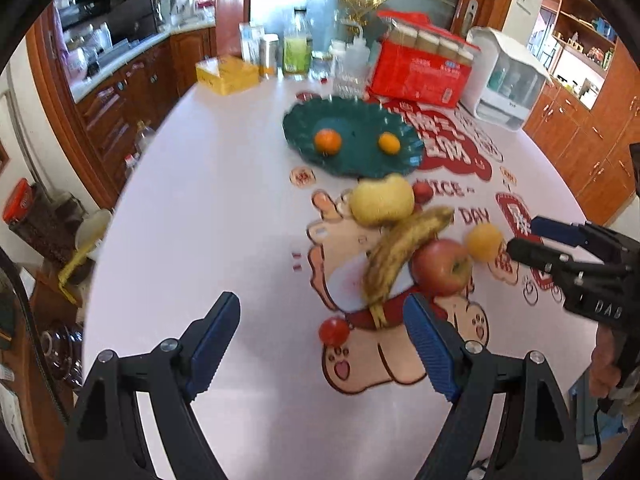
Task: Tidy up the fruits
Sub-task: 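Move both tools back toward the fruit pile, then grasp the cherry tomato with the left gripper while the right grasps the yellow pear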
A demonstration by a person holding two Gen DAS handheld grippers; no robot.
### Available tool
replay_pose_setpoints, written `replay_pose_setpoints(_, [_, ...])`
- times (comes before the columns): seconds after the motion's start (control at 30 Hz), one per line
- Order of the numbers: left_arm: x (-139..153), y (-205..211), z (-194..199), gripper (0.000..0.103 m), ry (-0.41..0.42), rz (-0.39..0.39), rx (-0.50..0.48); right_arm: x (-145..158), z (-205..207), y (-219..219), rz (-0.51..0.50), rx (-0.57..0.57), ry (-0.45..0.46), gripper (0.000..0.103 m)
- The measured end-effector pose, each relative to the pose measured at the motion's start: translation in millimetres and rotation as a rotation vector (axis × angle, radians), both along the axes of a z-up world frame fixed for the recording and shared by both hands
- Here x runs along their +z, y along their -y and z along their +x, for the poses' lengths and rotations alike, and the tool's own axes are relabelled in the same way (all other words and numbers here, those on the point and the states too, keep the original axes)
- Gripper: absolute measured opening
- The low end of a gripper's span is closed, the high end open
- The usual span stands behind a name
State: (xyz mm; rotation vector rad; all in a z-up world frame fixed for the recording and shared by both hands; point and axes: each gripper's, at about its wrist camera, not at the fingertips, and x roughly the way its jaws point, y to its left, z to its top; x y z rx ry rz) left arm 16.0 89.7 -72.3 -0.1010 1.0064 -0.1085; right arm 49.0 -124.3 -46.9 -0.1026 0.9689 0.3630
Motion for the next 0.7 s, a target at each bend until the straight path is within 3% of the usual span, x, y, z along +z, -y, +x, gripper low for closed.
replay_pose_setpoints(0.17, [-37.2,5.1,5.4,0.083,-0.091,-0.015,-0.006,-26.4,4.5,20.4,-0.018,-0.063,-0.066,0.064])
replay_pose_setpoints(0.37, [-72.7,9.8,15.7,0.082,-0.142,-0.018,-0.001,-53.3,12.6,46.1,-0.036,-0.138,-0.125,0.064])
replay_pose_setpoints(0.5, [-91.0,9.5,22.7,0.071,-0.173,-0.052,0.01,-61.5,18.1,51.6,-0.079,-0.154,-0.112,0.064])
replay_pose_setpoints(0.7, [-101.0,11.0,29.8,0.064,-0.175,-0.09,0.017,-70.4,32.3,61.9,-0.069,-0.174,-0.131,0.064])
